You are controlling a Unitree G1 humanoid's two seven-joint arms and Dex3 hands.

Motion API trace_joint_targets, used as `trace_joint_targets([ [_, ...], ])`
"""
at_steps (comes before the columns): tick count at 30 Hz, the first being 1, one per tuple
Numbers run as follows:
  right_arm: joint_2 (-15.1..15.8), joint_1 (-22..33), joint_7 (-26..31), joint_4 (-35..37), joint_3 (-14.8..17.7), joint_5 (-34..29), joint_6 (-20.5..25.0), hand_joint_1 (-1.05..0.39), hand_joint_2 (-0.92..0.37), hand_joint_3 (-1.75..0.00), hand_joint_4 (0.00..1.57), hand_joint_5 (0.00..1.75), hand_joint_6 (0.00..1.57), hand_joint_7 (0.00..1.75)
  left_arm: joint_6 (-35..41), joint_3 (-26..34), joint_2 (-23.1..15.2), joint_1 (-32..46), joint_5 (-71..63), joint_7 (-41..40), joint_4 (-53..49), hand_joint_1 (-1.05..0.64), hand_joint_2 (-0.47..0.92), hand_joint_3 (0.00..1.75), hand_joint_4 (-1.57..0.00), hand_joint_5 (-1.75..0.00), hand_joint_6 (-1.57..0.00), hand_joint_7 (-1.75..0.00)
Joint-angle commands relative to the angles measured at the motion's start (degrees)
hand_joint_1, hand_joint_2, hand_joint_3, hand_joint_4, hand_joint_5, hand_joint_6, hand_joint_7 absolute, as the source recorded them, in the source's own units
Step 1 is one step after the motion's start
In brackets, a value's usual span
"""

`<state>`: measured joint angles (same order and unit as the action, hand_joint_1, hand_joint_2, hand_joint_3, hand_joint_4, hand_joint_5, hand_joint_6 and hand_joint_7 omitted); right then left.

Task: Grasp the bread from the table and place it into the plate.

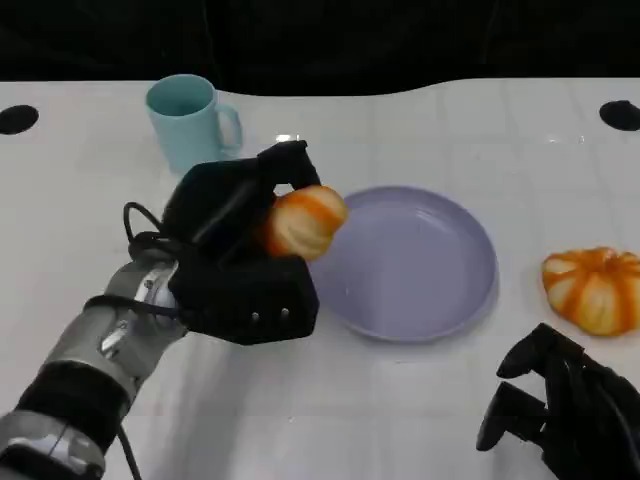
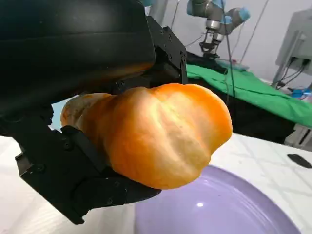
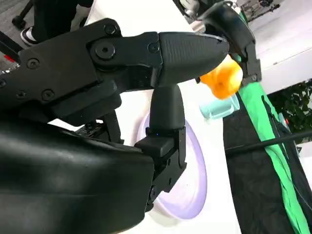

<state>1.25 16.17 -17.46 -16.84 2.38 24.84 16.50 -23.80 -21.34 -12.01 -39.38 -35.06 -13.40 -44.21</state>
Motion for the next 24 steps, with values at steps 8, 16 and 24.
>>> trace_joint_targets([
  [8,0.5,0.5,0.3,-0.6,0.3,0.2,0.0,-0.51,-0.92,-0.41,0.64,1.75,0.43,1.68,-3.3,-2.0,2.1,-3.7,-1.5,-4.6,-4.4,-0.06,0.41,1.2,-0.89,-1.75,-0.63,-1.75],
  [16,0.4,0.7,0.3,-0.9,0.1,0.3,0.2,-0.51,-0.92,-0.4,0.64,1.75,0.43,1.69,-3.2,-4.4,4.6,-6.0,-3.3,-5.6,-7.0,-0.11,0.45,1.18,-0.86,-1.75,-0.63,-1.75],
  [24,0.6,1.0,0.2,-1.3,0.2,0.4,0.3,-0.5,-0.92,-0.41,0.64,1.75,0.42,1.68,-2.8,-5.7,6.0,-7.5,-3.3,-5.0,-9.0,-0.11,0.47,1.14,-0.86,-1.75,-0.61,-1.75],
])
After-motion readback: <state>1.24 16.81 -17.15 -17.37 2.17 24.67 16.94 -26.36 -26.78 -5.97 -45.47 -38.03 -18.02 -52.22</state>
